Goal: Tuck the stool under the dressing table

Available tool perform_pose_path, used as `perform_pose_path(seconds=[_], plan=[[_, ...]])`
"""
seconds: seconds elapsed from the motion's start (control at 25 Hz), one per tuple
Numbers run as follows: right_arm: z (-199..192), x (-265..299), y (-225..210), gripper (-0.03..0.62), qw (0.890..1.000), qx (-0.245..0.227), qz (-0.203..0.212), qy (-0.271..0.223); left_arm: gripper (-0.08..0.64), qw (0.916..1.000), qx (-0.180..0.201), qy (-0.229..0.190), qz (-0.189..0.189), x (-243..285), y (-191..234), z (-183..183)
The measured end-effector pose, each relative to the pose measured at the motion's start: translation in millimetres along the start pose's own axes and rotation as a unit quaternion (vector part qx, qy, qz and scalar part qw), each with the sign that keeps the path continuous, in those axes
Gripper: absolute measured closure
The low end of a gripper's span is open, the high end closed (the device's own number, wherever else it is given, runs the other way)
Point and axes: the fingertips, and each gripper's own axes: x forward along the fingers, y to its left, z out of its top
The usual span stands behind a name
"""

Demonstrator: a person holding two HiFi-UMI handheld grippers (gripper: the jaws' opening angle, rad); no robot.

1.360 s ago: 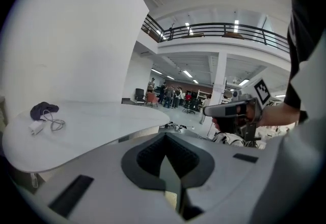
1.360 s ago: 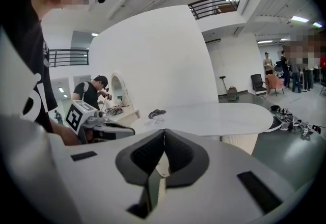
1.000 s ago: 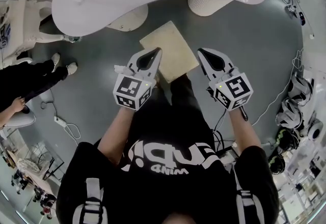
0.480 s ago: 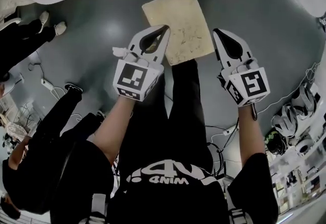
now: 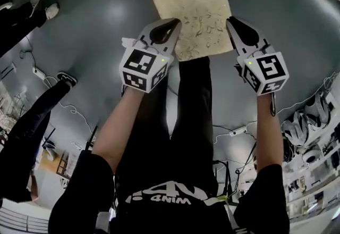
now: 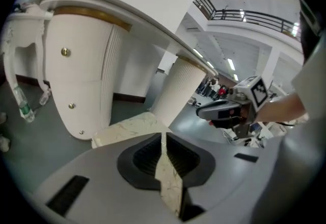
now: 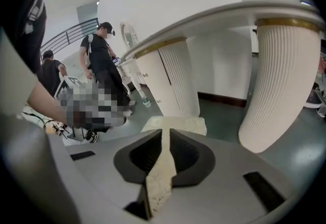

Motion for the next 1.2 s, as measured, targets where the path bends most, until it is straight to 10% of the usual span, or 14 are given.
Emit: perform_pose_path(seconds=[0.12, 0.28, 0.48, 0.88, 1.08, 1.2], plan=[[-38, 23, -27, 0.332, 0.998, 0.030, 0.010, 0.046, 0.383, 0.9976, -0.056, 0.029, -0.029, 12, 16, -34], [-85, 50, -56, 0.262, 0.991, 0.084, 0.031, 0.101, 0.152, 0.9826, -0.175, 0.063, 0.001, 27, 57, -83], [-124, 69, -64, 0.264, 0.980, 0.115, 0.062, 0.150, 0.146, 0.9666, -0.242, 0.083, 0.024, 38, 87, -121], [-150, 89, -67, 0.263, 0.964, 0.181, 0.132, 0.146, 0.144, 0.9445, -0.310, 0.100, -0.046, 72, 81, -159], [-148, 92, -72, 0.264, 0.966, 0.186, 0.116, 0.137, 0.174, 0.9487, -0.292, 0.113, -0.042, 75, 81, -151], [-151, 90, -73, 0.265, 0.966, 0.190, 0.100, 0.142, 0.221, 0.9373, -0.313, 0.147, -0.043, 74, 70, -155]])
